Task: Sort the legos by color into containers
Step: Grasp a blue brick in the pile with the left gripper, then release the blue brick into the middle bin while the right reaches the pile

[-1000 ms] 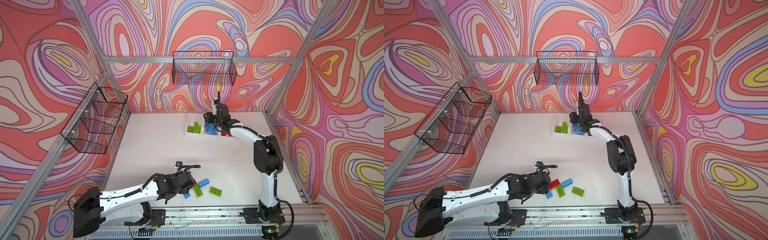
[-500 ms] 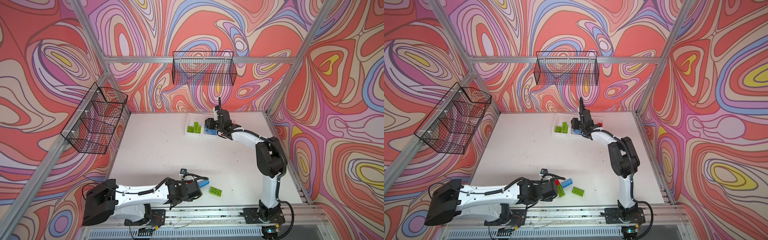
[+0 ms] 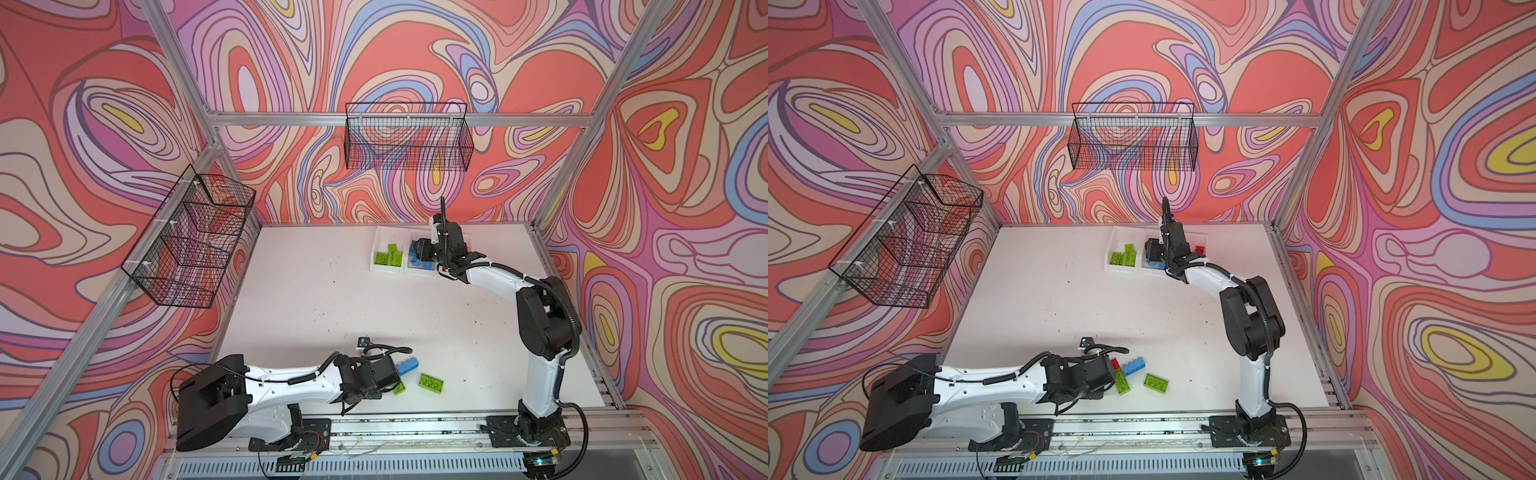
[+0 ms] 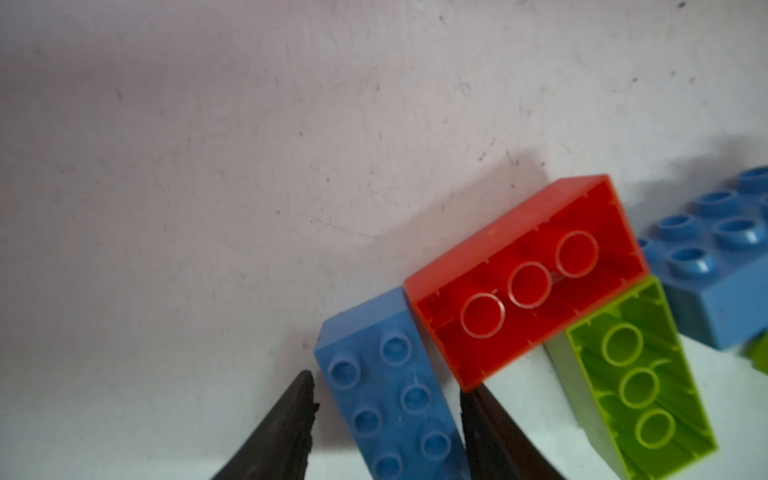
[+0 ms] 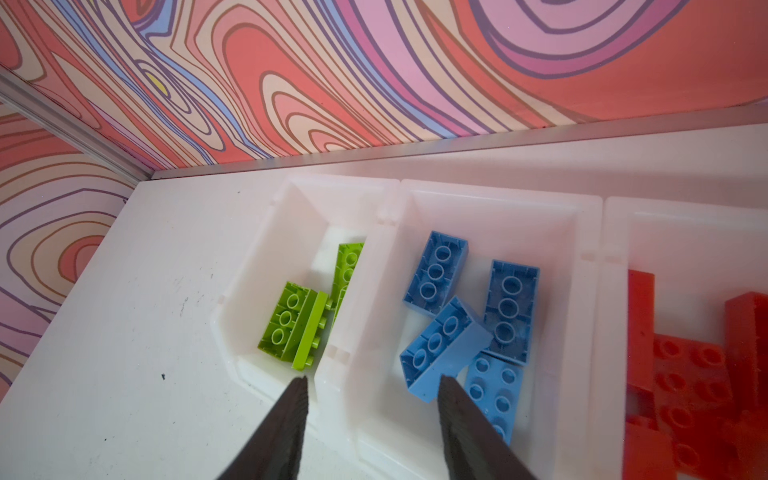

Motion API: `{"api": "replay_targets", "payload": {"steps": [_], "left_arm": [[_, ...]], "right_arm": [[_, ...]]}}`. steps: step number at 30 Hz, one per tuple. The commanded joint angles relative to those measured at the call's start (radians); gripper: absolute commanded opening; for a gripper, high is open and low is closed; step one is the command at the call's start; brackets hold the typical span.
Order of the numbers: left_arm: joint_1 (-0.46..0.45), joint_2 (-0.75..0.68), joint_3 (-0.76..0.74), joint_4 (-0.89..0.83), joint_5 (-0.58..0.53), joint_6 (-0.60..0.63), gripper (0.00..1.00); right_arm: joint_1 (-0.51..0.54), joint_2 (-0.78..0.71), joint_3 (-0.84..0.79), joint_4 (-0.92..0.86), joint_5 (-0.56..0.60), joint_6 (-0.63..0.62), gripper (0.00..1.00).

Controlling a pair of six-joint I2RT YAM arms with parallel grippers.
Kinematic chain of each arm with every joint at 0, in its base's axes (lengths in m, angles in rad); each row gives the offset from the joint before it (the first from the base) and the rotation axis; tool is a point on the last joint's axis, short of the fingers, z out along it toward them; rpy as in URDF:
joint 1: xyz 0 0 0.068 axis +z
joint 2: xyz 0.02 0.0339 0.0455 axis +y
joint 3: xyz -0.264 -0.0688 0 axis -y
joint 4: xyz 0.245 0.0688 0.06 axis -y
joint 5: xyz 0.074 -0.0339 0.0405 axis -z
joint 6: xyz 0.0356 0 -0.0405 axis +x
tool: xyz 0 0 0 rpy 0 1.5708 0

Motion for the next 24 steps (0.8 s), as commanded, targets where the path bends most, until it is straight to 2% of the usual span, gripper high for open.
{"api": "replay_targets", "payload": {"steps": [1,9,15,20,24], "left_arm": [[0.036,-0.033,-0.034,0.012,0.021,0.027,0.49],[0.100,-0.086,-0.020,-0.047,0.012,0.106,0.32],[0.213,-0.185,0.011,-0.101,0.001,0.235,0.25],[0.406,-0.185,0.129,-0.102,0.045,0.490,0.24],[0.546,-0.071,0.308,-0.046,0.114,0.718,0.24]], "right_arm": [[-0.008,-0.040,-0.021,0.012,0.026,0.005,0.53],[-0.014,-0.055,-0.047,-0.020,0.038,-0.004,0.51],[-0.018,-0.104,-0.111,-0.090,0.001,-0.035,0.49],[-0.018,-0.203,-0.239,-0.158,0.005,-0.074,0.49],[-0.018,-0.327,-0.327,-0.198,0.022,-0.071,0.50]]}}
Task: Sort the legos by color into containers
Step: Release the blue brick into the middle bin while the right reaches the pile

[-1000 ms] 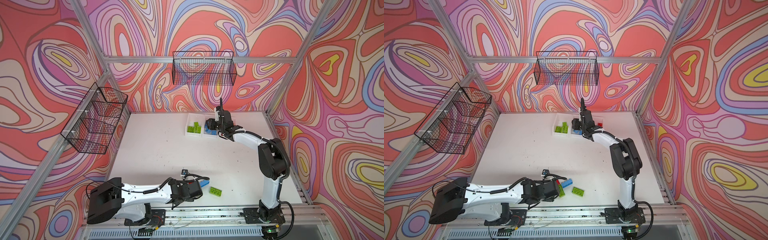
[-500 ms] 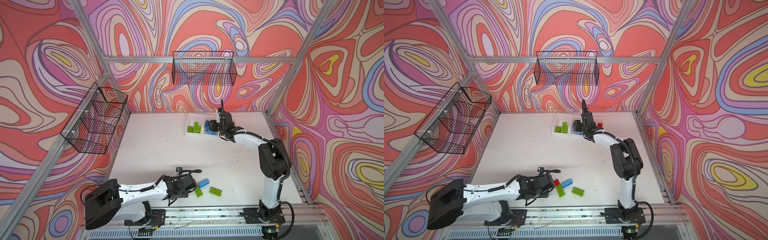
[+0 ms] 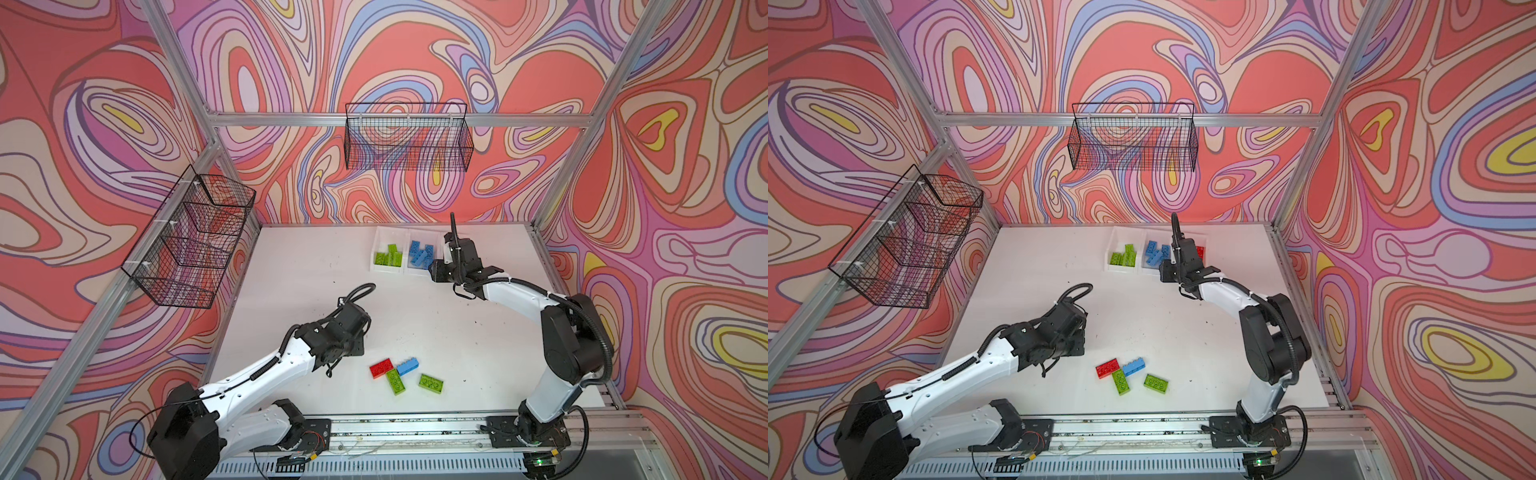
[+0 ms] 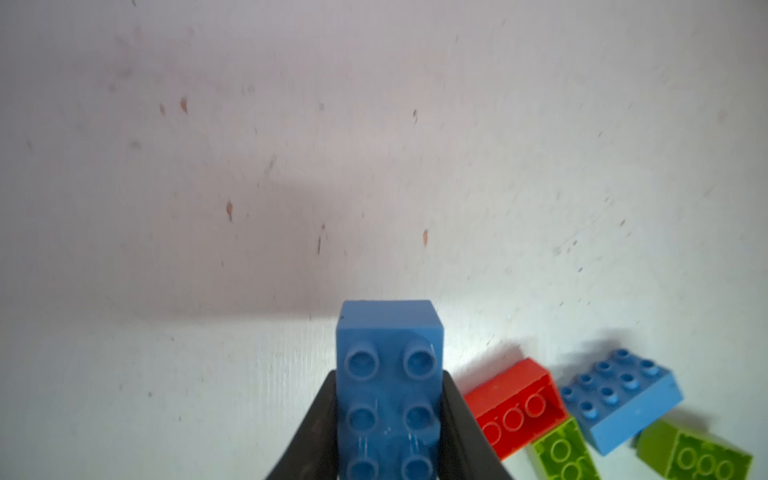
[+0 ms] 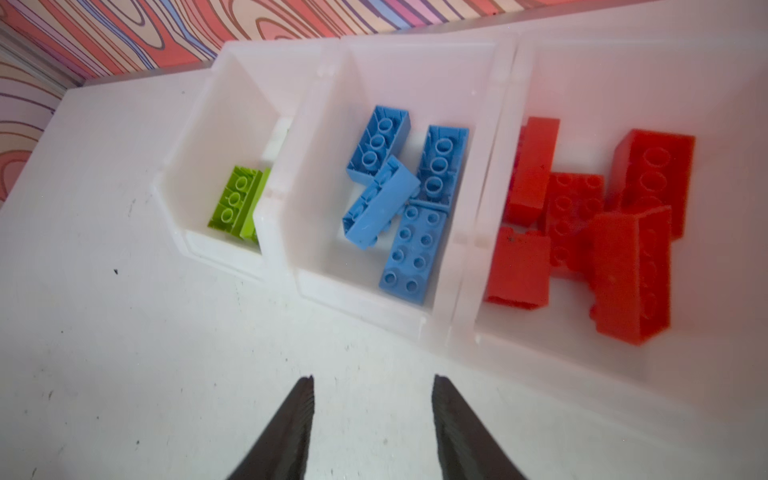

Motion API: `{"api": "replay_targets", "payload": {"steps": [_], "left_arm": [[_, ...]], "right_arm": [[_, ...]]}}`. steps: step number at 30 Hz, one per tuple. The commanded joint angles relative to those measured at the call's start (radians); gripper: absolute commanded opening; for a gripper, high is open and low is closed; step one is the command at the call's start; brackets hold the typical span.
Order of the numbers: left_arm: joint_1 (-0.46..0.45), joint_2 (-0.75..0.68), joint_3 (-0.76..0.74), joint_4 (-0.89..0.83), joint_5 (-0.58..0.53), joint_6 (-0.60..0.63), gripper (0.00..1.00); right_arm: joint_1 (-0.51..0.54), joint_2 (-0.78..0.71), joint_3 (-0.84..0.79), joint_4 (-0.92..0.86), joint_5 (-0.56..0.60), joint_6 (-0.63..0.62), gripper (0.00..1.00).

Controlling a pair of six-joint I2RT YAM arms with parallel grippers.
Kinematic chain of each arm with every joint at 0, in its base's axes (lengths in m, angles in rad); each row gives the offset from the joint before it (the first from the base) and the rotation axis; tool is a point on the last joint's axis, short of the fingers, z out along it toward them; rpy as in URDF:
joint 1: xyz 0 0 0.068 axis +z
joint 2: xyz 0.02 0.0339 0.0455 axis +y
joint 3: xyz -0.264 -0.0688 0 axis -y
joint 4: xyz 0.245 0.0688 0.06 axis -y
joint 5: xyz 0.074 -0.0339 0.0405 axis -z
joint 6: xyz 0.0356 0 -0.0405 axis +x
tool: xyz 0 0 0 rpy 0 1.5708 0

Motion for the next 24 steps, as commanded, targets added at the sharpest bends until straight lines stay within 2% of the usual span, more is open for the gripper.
{"api": "replay_targets", "payload": {"steps": [1,5,10,19,21,24], "left_arm": [[0.081,0.110,0.157,0.044,0.069,0.275,0.24],[0.132,0.315,0.375,0.120,0.163,0.422,0.25],[0.145,0.606,0.710,0.172,0.291,0.525,0.25],[0.147,1.075,1.280,0.164,0.413,0.551,0.26],[0.147,1.168,1.406,0.130,0.421,0.554,0.28],[0.149,1.273,1.557,0.078,0.421,0.561,0.37]], "right_arm": [[-0.002,-0.097,-0.069,-0.042,0.011,-0.002,0.50],[0.003,-0.174,-0.171,-0.036,0.012,0.064,0.50],[0.029,-0.258,-0.268,-0.058,0.044,0.132,0.49],[0.067,-0.369,-0.385,-0.149,0.039,0.189,0.49],[0.089,-0.392,-0.401,-0.184,0.028,0.183,0.49],[0.136,-0.425,-0.406,-0.248,0.023,0.162,0.50]]}}
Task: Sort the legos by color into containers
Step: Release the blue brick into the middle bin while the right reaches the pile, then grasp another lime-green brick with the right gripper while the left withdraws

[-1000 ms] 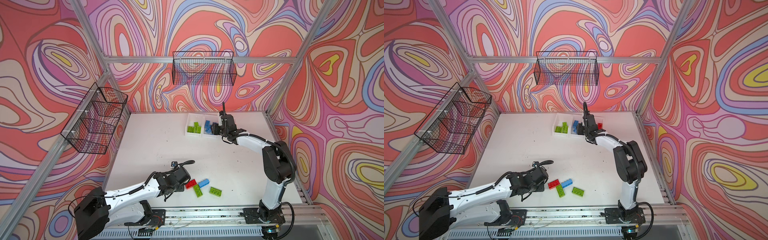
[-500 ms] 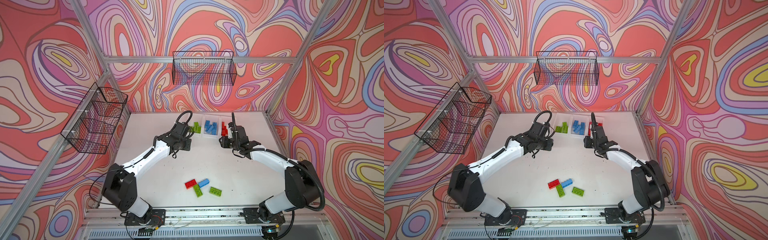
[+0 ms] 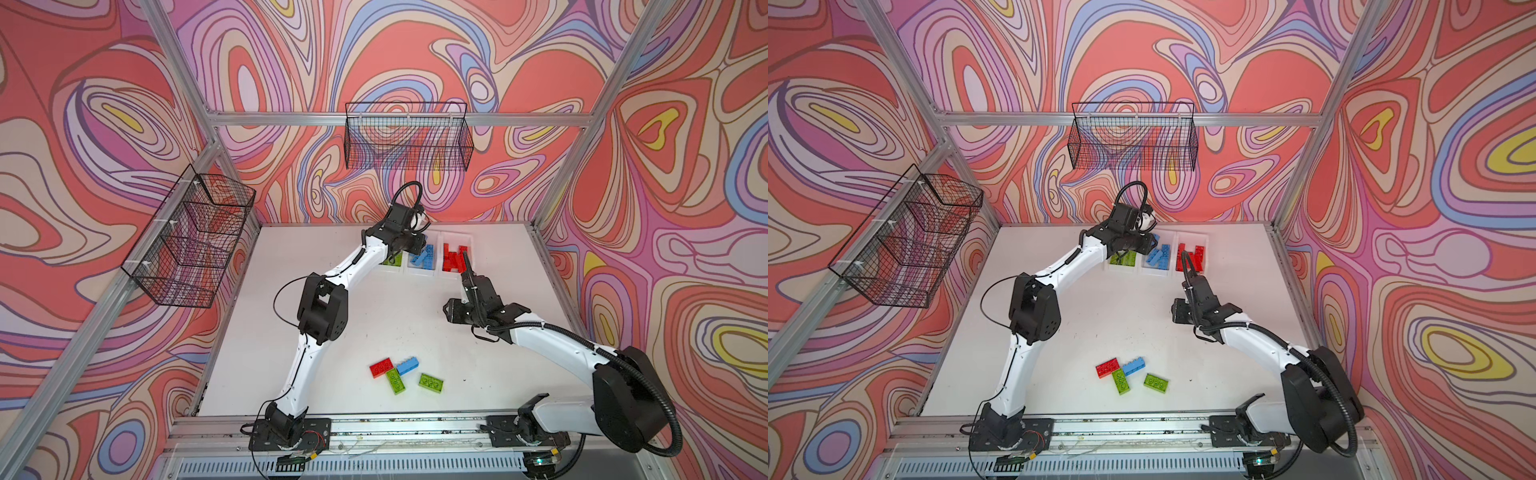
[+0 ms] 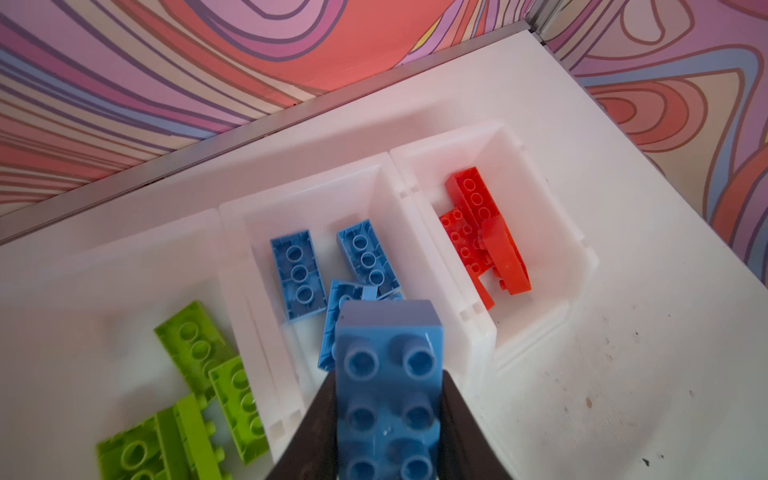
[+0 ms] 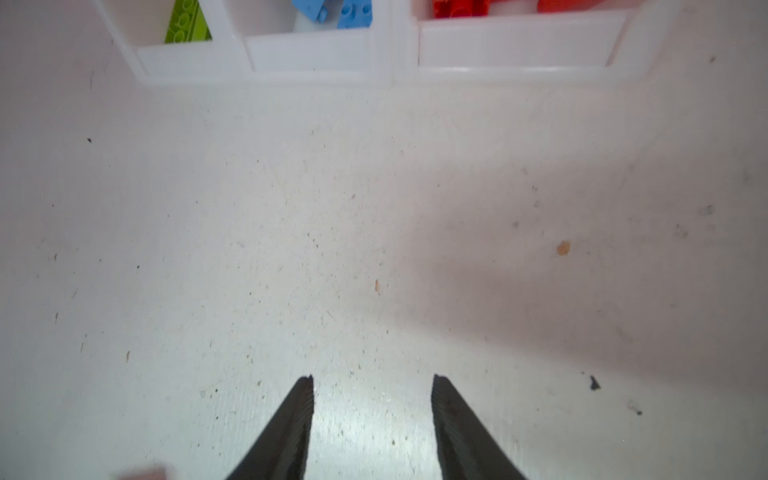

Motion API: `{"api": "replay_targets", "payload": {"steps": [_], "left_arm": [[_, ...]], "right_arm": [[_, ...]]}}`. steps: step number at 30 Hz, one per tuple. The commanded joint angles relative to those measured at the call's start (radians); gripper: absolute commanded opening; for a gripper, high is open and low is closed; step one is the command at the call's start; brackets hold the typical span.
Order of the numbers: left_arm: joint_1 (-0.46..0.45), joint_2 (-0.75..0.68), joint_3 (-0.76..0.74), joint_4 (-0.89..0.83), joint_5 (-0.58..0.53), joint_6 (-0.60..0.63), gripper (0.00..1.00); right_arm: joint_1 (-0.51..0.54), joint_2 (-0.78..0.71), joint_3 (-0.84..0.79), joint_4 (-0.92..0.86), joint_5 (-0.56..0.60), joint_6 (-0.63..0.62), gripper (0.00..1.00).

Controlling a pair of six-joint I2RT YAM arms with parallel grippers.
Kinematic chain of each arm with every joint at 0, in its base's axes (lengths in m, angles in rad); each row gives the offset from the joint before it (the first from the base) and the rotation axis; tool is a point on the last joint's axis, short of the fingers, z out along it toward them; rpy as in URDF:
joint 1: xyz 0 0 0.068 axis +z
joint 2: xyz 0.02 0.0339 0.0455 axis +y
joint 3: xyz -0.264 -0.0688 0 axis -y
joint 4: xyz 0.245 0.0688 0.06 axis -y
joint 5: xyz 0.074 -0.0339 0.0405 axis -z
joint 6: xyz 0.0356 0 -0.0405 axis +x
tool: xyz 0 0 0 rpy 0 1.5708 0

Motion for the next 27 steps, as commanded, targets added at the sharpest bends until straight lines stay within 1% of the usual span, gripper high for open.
{"api": "replay_targets", "payload": {"steps": [1,4,5,6,9,12,15,19,22,24,27], "left_arm": [[0.005,0.078,0.130,-0.078,0.031,0.029,0.41],[0.010,0.102,0.159,-0.071,0.028,0.022,0.56],[0.010,0.099,0.158,-0.067,0.025,0.019,0.62],[0.013,0.094,0.154,-0.066,0.023,0.016,0.67],[0.019,0.059,0.118,-0.046,0.029,0.021,0.73],[0.033,0.004,0.051,-0.016,0.038,0.028,0.74],[0.058,-0.076,-0.055,0.035,0.040,0.017,0.74],[0.096,-0.225,-0.277,0.167,0.027,-0.025,0.73],[0.122,-0.318,-0.423,0.245,0.022,-0.041,0.73],[0.136,-0.360,-0.486,0.260,0.017,-0.038,0.73],[0.154,-0.407,-0.556,0.268,0.014,-0.032,0.72]], "right_arm": [[0.048,-0.041,-0.009,-0.107,-0.007,-0.009,0.49],[0.125,-0.068,0.000,-0.195,0.018,-0.023,0.50],[0.153,-0.082,-0.007,-0.217,0.042,-0.010,0.51],[0.177,-0.099,-0.024,-0.225,0.068,0.016,0.51],[0.219,-0.147,-0.101,-0.212,0.080,0.096,0.53],[0.266,-0.189,-0.145,-0.202,0.079,0.148,0.55],[0.324,-0.209,-0.148,-0.234,0.085,0.168,0.56],[0.435,-0.209,-0.132,-0.292,0.129,0.202,0.58],[0.508,-0.221,-0.133,-0.309,0.130,0.229,0.60],[0.554,-0.222,-0.131,-0.315,0.124,0.238,0.63],[0.615,-0.197,-0.119,-0.330,0.119,0.246,0.64]]}}
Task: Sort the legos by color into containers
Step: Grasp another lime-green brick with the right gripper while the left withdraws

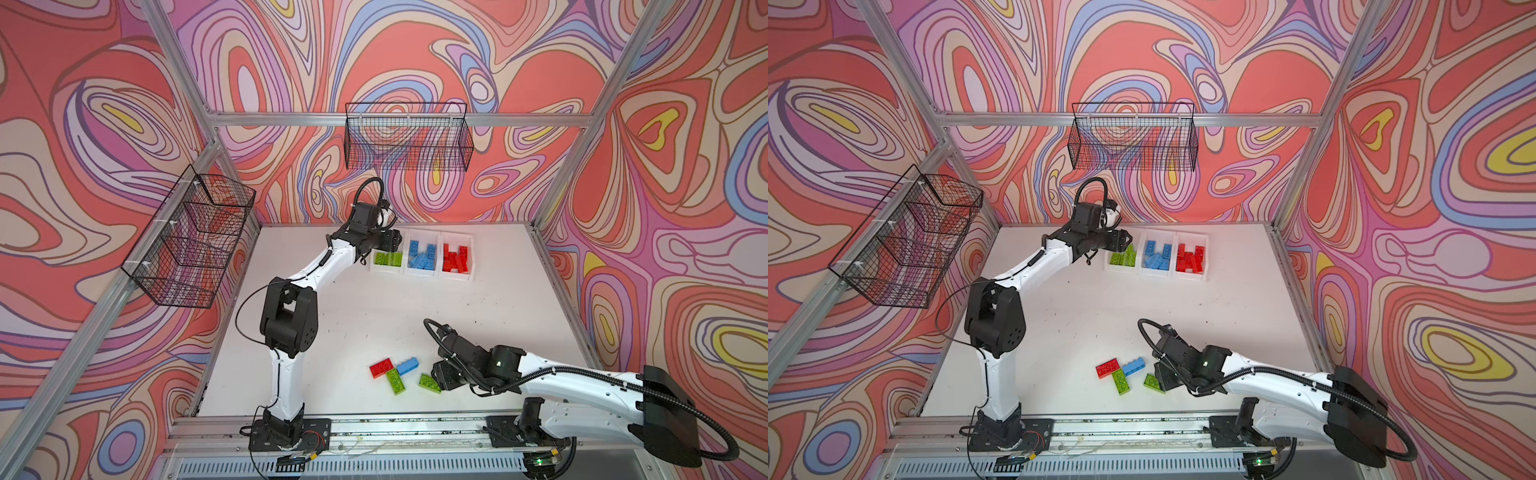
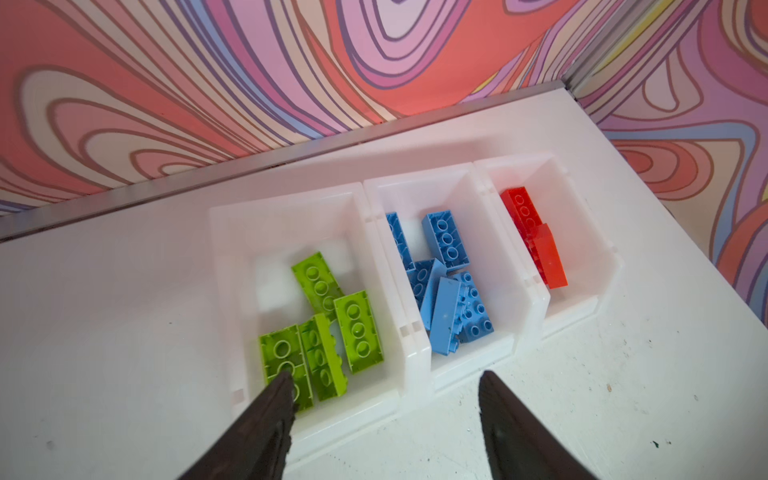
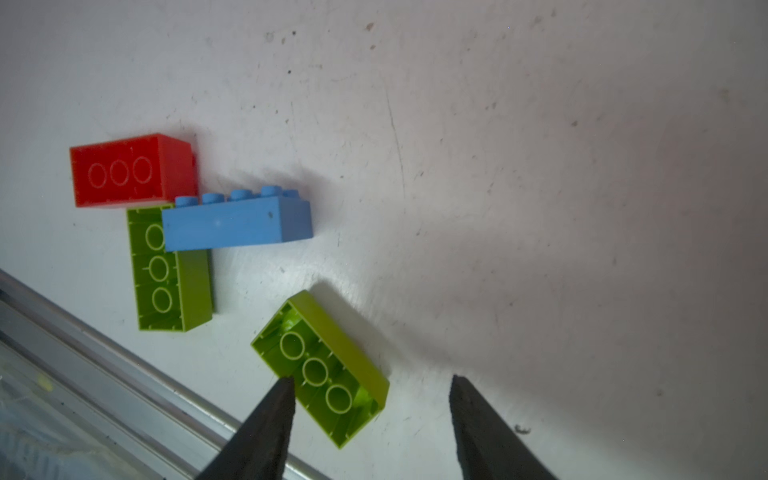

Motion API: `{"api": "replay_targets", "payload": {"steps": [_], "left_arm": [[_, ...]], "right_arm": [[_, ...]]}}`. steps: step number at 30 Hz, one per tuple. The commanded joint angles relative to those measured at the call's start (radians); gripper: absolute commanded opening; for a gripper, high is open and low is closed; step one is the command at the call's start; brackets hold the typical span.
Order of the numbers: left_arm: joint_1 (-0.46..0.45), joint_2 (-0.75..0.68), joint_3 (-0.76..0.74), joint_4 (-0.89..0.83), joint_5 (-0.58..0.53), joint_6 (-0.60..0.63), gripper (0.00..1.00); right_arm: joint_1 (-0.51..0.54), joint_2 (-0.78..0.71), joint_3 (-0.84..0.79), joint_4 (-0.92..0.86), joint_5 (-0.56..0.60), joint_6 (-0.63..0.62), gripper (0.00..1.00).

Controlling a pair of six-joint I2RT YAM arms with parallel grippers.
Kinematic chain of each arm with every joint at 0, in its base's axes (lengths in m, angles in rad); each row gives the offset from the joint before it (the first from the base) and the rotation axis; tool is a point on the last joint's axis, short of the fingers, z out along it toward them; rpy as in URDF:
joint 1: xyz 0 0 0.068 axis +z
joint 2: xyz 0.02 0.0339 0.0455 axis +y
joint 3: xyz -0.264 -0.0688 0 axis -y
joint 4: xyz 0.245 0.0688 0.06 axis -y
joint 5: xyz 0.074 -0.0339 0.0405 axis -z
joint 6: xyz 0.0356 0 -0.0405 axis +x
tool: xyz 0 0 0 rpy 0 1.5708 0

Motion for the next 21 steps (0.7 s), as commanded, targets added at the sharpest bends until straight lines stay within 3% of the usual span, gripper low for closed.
{"api": "replay_targets", "payload": {"steps": [1,8,16,21], "left_arm": [[0.010,-0.050,-0.072,0.062,-0.007,-0.003,0.72],[0.029,-0.099,-0.168,0.094,-0.001,-0.013,0.71],[0.037,-0.130,-0.218,0.099,0.000,-0.008,0.70],[0.036,-0.151,-0.253,0.099,-0.005,-0.005,0.70]], "right_arm": [[0.057,0.023,0.030,-0.039,0.021,0.040,0.64],[0.131,0.195,0.097,-0.040,0.068,-0.006,0.67],[0.135,0.296,0.130,-0.001,0.119,-0.046,0.68],[0.135,0.355,0.134,0.042,0.098,-0.069,0.61]]}}
